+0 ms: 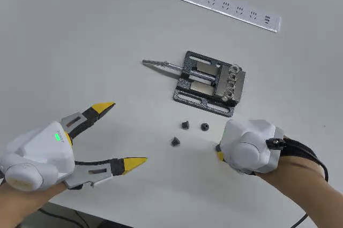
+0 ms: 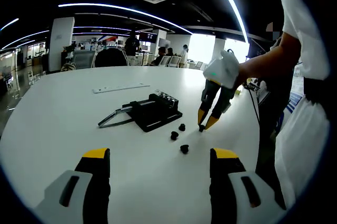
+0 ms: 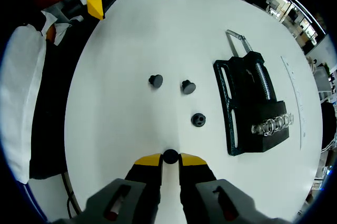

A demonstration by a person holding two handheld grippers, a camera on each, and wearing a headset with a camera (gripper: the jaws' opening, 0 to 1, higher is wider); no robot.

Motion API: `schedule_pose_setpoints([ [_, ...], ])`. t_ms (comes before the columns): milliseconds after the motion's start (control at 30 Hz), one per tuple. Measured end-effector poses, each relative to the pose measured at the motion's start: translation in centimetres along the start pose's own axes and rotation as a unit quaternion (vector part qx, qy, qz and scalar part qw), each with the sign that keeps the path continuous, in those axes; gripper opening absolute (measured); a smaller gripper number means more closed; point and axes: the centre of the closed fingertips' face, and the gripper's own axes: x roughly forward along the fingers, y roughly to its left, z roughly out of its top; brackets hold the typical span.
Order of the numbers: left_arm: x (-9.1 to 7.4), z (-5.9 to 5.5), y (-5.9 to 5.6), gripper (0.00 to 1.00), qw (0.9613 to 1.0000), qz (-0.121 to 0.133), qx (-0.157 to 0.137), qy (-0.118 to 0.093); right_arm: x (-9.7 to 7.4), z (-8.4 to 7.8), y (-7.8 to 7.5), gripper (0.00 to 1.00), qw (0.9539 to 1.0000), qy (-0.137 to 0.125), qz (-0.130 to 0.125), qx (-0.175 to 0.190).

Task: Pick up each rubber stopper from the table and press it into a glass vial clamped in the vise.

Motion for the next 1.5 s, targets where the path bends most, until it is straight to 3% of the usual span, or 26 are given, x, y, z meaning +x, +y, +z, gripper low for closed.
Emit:
schedule_pose_setpoints([
  [933, 0.2, 0.2, -0.1, 0.75, 0.9999, -0.011, 0.008, -0.002, -0.9, 0.2, -0.2, 0.11, 0.9999, -0.006, -0.006, 0.01],
  [1500, 0.8, 1.1, 0.0, 0.75, 0.9995, -0.023, 0.023, -0.004, -2.1, 0.6, -1.0, 0.11, 0.9998, -0.01, -0.012, 0.01],
])
